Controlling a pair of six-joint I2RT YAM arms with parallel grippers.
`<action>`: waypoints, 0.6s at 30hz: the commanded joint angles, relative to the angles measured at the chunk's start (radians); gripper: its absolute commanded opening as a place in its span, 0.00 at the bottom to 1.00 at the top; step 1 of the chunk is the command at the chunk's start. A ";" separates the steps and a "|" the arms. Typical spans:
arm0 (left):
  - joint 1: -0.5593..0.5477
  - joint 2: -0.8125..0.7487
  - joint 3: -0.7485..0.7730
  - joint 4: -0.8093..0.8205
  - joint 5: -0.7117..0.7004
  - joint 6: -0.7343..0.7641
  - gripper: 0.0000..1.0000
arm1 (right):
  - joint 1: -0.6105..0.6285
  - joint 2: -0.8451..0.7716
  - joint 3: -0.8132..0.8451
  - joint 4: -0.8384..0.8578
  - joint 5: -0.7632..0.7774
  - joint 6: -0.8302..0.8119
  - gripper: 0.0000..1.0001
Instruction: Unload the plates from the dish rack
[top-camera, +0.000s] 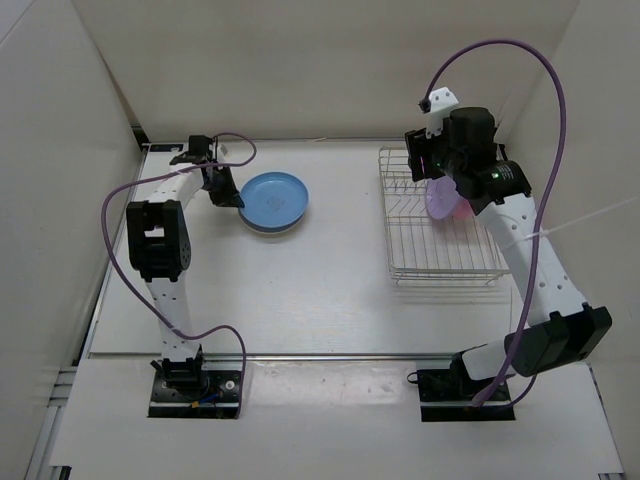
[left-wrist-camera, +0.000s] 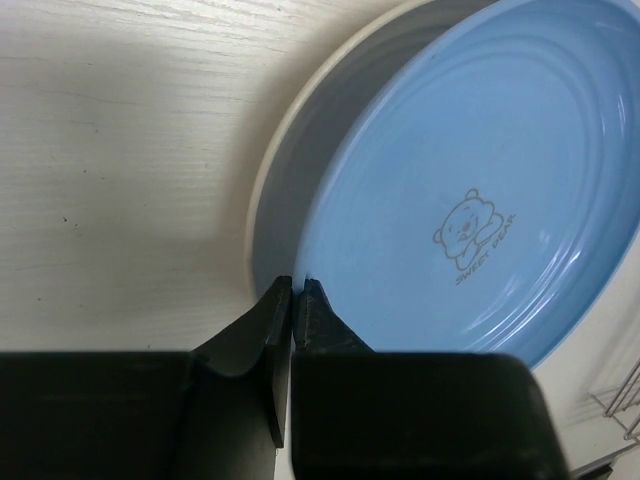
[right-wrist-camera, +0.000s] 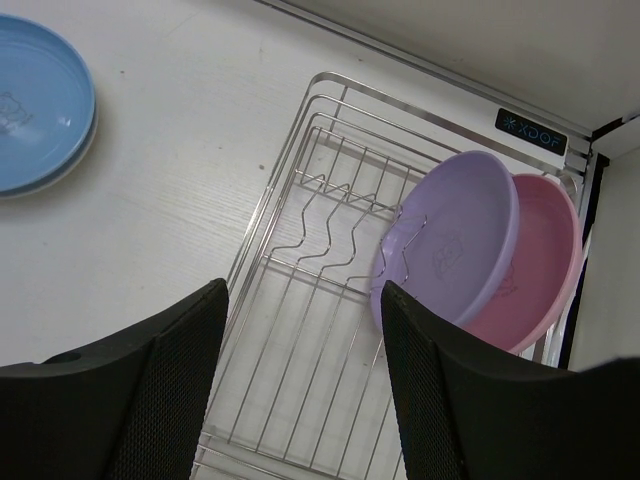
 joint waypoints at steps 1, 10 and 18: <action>-0.004 -0.015 0.025 0.006 -0.008 0.000 0.14 | 0.002 -0.043 0.001 0.017 -0.020 0.014 0.67; -0.004 -0.015 0.014 0.006 -0.021 0.000 0.24 | 0.002 -0.043 0.001 0.017 -0.029 0.014 0.67; -0.004 -0.015 0.023 0.006 -0.010 0.000 0.30 | 0.002 -0.052 0.001 0.017 -0.029 0.014 0.67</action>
